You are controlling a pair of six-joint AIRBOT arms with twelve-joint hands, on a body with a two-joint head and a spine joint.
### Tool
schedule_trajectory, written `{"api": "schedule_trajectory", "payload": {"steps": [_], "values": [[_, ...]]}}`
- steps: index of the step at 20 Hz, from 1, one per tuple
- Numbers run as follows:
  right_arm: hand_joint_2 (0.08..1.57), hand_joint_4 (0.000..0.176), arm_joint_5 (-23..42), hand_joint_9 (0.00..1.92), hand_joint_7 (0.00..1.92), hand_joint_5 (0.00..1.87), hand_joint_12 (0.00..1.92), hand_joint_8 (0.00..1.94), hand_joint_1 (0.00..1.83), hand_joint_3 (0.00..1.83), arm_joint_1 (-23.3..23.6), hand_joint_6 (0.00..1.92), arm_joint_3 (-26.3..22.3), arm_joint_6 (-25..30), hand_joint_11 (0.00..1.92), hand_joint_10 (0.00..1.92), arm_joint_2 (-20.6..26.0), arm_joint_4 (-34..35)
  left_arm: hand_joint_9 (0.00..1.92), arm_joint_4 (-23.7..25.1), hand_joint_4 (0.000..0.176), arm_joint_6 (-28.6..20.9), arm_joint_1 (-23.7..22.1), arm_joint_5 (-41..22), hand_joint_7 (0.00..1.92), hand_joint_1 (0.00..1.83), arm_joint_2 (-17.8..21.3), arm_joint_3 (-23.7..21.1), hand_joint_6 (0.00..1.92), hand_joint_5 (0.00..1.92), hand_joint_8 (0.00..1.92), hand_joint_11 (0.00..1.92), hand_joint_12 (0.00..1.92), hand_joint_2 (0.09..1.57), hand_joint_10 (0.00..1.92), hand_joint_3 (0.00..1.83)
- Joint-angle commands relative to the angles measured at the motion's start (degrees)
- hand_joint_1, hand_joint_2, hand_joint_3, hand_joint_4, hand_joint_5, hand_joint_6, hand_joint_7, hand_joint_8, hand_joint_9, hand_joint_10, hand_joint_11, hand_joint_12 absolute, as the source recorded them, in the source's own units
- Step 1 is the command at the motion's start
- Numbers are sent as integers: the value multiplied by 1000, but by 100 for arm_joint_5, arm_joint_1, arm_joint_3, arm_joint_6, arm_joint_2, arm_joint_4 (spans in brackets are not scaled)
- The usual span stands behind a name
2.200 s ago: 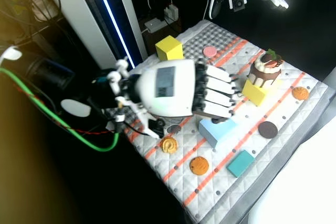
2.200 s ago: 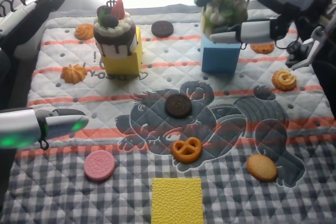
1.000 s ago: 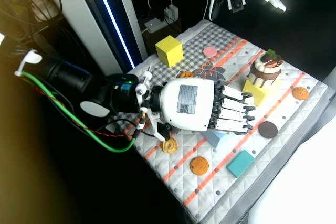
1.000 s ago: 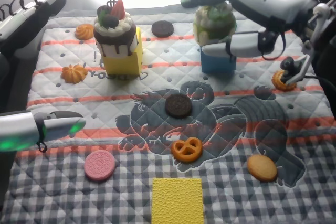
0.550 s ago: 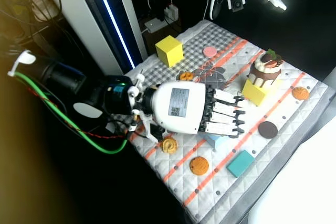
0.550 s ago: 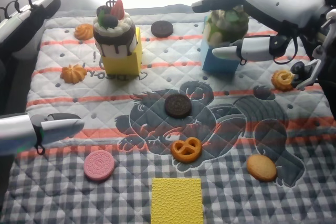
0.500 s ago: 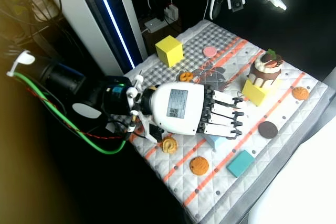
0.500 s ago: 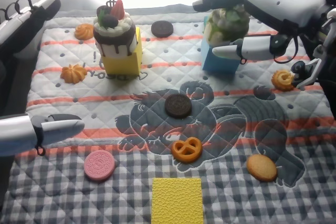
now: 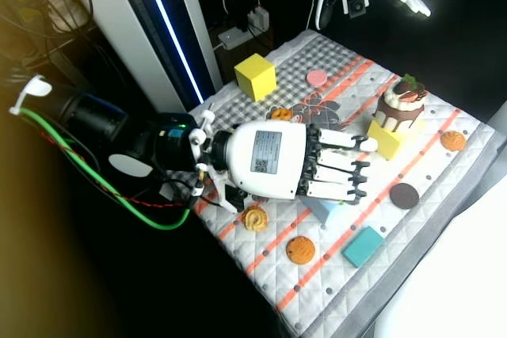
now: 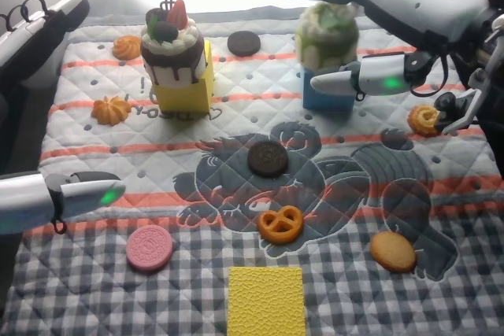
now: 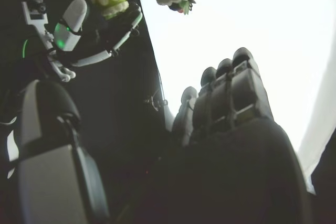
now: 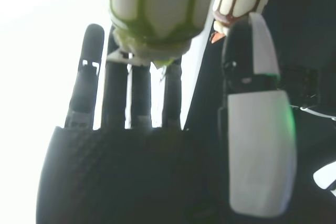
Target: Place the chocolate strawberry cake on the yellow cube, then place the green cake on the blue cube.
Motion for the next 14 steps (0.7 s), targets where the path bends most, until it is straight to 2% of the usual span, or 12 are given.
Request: {"api": "schedule_trajectory", "payload": {"steps": [1, 3, 4, 5, 6, 7, 8, 9, 10, 11, 12, 14], "values": [[943, 157, 748, 256, 240, 208, 782, 0, 760, 0, 36, 0, -6, 7, 0, 0, 24, 88, 0, 101, 129, -25, -30, -738, 45, 889, 11, 3, 10, 28, 3, 0, 0, 840, 0, 6], [944, 155, 762, 222, 213, 191, 686, 2, 739, 0, 36, 1, -15, 7, 0, 3, 36, 86, 0, 96, 125, -25, -26, -742, 47, 886, 11, 0, 10, 31, 3, 0, 0, 843, 0, 8], [944, 161, 765, 181, 183, 177, 470, 5, 743, 0, 36, 1, -17, 7, 0, 9, 41, 86, 0, 93, 119, -25, -25, -745, 41, 890, 11, 0, 5, 24, 1, 0, 0, 855, 0, 12], [944, 161, 779, 181, 183, 177, 470, 5, 743, 0, 36, 1, -24, 7, 0, 9, 52, 86, 0, 91, 119, -25, -25, -746, 41, 890, 11, 0, 5, 24, 1, 0, 0, 855, 0, 12], [942, 158, 834, 159, 173, 174, 393, 2, 734, 0, 34, 1, -52, 7, 0, 7, 92, 86, 0, 85, 122, -26, -25, -747, 42, 880, 10, 0, 4, 21, 1, 0, 0, 860, 0, 14], [940, 151, 1025, 133, 114, 125, 415, 1, 700, 0, -7, 0, -147, 7, 0, 2, 201, 88, 0, 74, 143, -27, -25, -759, 36, 885, 13, 0, 2, 18, 1, 0, 0, 846, 0, 6], [940, 151, 1092, 133, 114, 125, 415, 1, 700, 0, -28, 0, -180, 7, 0, 2, 243, 90, 0, 73, 143, -33, -25, -765, 36, 885, 13, 0, 2, 18, 1, 0, 0, 846, 0, 6], [926, 141, 1325, 83, 52, 28, 334, 3, 686, 0, -125, 2, -299, 7, 0, 3, 395, 125, 0, 72, 131, -80, -22, -788, 45, 907, 13, 0, 2, 21, 4, 0, 0, 839, 0, 2], [911, 150, 1480, 16, 12, 5, 66, 7, 663, 0, -196, 0, -370, 7, 0, 0, 494, 166, 0, 73, 123, -106, -21, -800, 48, 884, 14, 0, 0, 16, 5, 0, 0, 841, 0, 3], [905, 161, 1770, 2, 2, 0, 12, 1, 665, 0, -321, 0, -504, 7, 0, 0, 648, 231, 0, 78, 132, -131, -20, -811, 62, 887, 19, 4, 1, 17, 10, 0, 0, 845, 0, 5], [907, 173, 2199, 0, 0, 0, 2, 0, 653, 0, -584, 0, -708, 7, 0, 0, 892, 376, 0, 71, 167, -141, -21, -779, 66, 906, 44, 38, 0, 12, 10, 0, 0, 847, 0, 5], [907, 176, 2922, 0, 0, 0, 0, 0, 635, 0, -1159, 0, -1016, 6, 0, 0, 1239, 725, 33, 32, 176, -705, -6, -698, 84, 869, 99, 242, 0, 0, 13, 0, 0, 860, 13, 10]]}}
